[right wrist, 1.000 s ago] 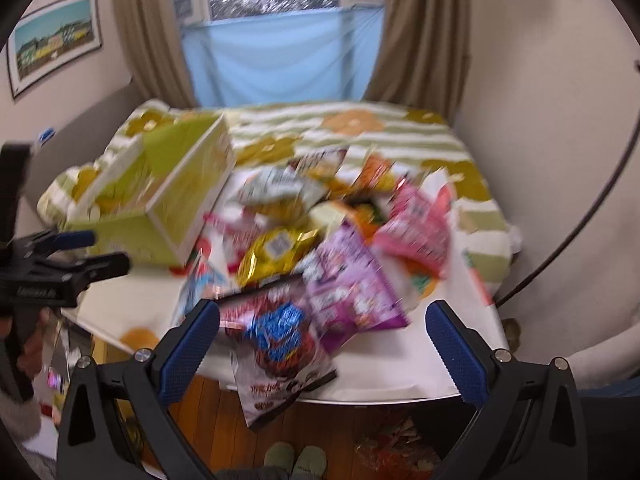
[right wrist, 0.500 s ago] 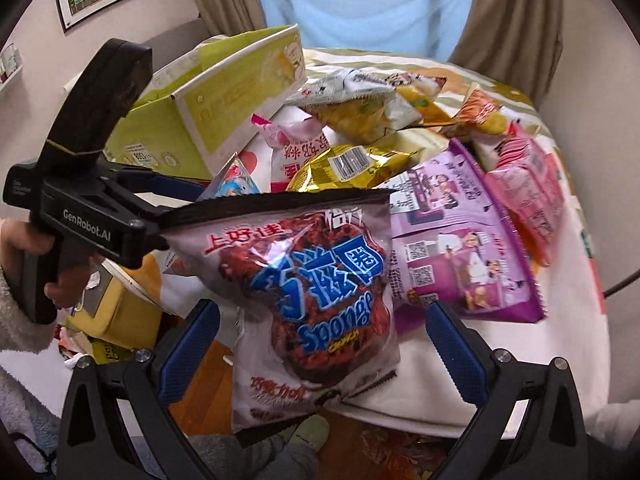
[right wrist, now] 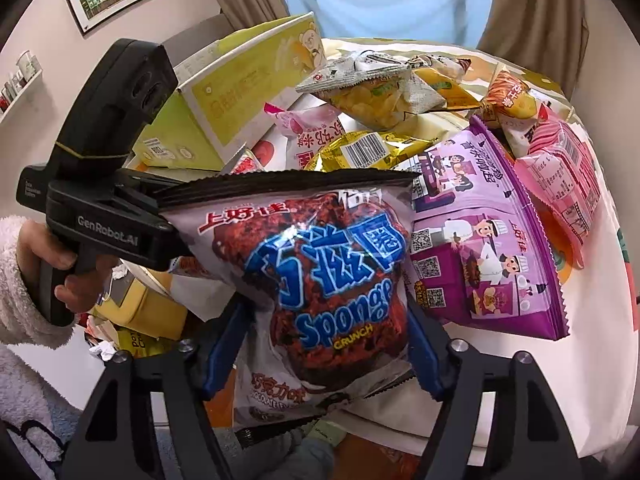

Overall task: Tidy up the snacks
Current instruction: 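Grasp the blue Sponge snack bag with the right tool while the left tool grasps the blue-white bag, then carry both bags over the cardboard box and open both tools to drop them, then move both tools back over the snack pile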

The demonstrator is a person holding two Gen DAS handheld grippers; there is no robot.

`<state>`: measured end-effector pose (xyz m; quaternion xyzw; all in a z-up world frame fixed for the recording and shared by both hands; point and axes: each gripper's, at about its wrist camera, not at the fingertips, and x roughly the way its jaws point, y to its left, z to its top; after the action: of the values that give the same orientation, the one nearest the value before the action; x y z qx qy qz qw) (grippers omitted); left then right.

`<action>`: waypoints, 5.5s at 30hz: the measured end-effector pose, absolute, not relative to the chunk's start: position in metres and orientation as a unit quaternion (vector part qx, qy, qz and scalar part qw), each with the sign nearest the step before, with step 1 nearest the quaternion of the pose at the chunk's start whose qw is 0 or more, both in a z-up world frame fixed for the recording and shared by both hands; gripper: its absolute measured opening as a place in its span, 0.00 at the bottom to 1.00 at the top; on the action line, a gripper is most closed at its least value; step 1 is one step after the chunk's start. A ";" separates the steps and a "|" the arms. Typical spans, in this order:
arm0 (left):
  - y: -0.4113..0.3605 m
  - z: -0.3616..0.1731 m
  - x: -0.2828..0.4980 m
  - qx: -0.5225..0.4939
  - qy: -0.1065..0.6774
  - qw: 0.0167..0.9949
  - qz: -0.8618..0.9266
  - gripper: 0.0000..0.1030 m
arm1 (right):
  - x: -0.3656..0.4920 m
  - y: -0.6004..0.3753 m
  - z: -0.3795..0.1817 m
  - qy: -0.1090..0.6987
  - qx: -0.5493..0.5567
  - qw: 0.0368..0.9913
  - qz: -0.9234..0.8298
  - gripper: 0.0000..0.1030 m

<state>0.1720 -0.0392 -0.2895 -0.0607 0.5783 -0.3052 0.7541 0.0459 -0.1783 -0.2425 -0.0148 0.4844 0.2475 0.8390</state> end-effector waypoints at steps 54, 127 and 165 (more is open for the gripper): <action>0.231 -0.134 0.246 -0.051 0.494 0.862 -0.099 0.47 | 0.188 0.014 -0.086 0.433 0.018 0.859 0.273 0.52; 0.200 -0.099 0.185 0.026 0.416 0.904 -0.095 0.97 | 0.155 0.017 -0.097 0.413 0.036 0.899 0.141 1.00; -0.110 -0.267 0.172 0.243 0.441 0.824 -0.259 0.95 | 0.098 -0.251 -0.221 0.491 0.091 0.852 0.160 1.00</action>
<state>0.1718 -0.1098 -0.2667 0.2430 0.4407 -0.2593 0.8243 0.0980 -0.2507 -0.2205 0.0905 0.4909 0.1598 0.8516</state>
